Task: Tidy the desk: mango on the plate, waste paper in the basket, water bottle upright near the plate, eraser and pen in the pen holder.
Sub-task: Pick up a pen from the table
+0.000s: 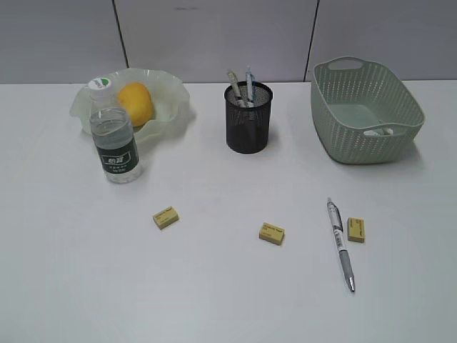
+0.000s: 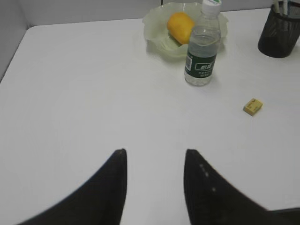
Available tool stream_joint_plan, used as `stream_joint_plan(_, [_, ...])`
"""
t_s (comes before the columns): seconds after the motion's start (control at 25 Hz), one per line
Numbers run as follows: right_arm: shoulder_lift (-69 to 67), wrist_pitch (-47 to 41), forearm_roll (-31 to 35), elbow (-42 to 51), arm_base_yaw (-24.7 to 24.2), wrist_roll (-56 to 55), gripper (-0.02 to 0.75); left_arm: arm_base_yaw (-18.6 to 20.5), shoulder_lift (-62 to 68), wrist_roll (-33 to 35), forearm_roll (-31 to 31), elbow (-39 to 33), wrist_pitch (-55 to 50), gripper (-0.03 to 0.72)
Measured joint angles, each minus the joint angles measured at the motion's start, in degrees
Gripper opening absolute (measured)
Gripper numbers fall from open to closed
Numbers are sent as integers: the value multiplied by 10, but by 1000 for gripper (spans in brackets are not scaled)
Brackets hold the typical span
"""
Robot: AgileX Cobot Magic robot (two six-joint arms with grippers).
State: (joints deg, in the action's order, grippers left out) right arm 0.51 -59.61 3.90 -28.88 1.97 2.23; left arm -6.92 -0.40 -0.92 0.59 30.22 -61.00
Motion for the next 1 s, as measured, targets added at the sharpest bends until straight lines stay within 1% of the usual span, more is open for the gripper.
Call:
stream_joint_plan(0.36, [0,0,0,0,0,0,384,1,-1,9,-2,0,0,309])
stream_joint_plan(0.44, [0,0,0,0,0,0,384,1,-1,9,-2,0,0,318])
stream_joint_plan(0.52, [0,0,0,0,0,0,384,1,-1,9,-3,0,0,384])
stream_joint_plan(0.56, [0,0,0,0,0,0,384,1,-1,9,-3,0,0,454])
stream_joint_plan(0.6, [0,0,0,0,0,0,384,1,-1,9,-3,0,0,539])
stream_joint_plan(0.64, [0,0,0,0,0,0,384,1,-1,9,-3,0,0,601])
stream_joint_plan(0.68, [0,0,0,0,0,0,384,1,-1,9,-3,0,0,629])
stream_joint_plan(0.76, [0,0,0,0,0,0,384,1,-1,9,-3,0,0,658])
stream_joint_plan(0.84, [0,0,0,0,0,0,384,1,-1,9,-3,0,0,665])
stream_joint_plan(0.92, [0,0,0,0,0,0,384,1,-1,9,-3,0,0,661])
stream_joint_plan(1.0, [0,0,0,0,0,0,384,1,-1,9,-3,0,0,641])
